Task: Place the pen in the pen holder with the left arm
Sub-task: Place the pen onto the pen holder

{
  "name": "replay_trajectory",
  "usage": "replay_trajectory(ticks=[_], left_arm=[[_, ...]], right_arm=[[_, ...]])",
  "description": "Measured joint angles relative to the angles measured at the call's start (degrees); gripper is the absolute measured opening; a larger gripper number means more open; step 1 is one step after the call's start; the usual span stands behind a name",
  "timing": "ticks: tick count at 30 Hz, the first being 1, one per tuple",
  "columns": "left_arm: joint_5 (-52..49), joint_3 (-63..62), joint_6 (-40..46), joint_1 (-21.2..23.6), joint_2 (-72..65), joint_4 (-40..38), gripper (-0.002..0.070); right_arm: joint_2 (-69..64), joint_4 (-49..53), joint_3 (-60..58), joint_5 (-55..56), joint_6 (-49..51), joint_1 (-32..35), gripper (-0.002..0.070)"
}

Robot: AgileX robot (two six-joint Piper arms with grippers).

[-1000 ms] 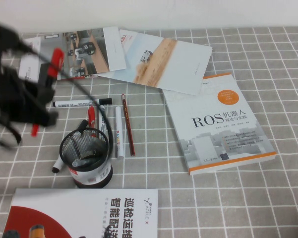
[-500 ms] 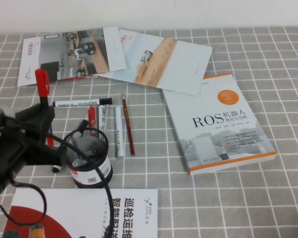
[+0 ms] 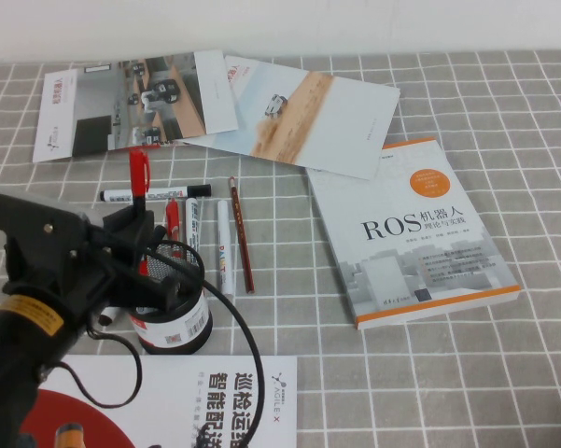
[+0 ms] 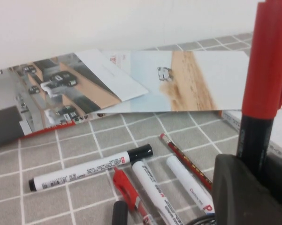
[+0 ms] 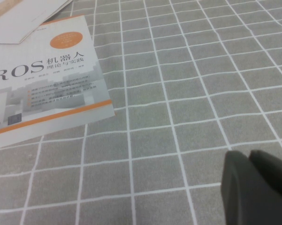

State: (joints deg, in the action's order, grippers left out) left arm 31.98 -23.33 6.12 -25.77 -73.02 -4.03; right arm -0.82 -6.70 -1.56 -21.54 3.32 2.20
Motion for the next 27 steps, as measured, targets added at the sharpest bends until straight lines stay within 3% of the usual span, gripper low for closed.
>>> replay_trajectory(ticks=[14,23,27], left_arm=[[2.69,3.83,-1.69,0.0,-0.56,0.62,0.0073],[4.08,3.83,-1.69,0.0,-0.56,0.62,0.0256],[4.2,3.83,-1.69,0.0,-0.56,0.51,0.0293]], right_arm=[[0.0,0.0,0.0,0.0,0.0,0.0,-0.0015],[0.0,0.0,0.0,0.0,0.0,0.0,-0.0015],[0.0,0.0,0.0,0.0,0.0,0.0,-0.0015]])
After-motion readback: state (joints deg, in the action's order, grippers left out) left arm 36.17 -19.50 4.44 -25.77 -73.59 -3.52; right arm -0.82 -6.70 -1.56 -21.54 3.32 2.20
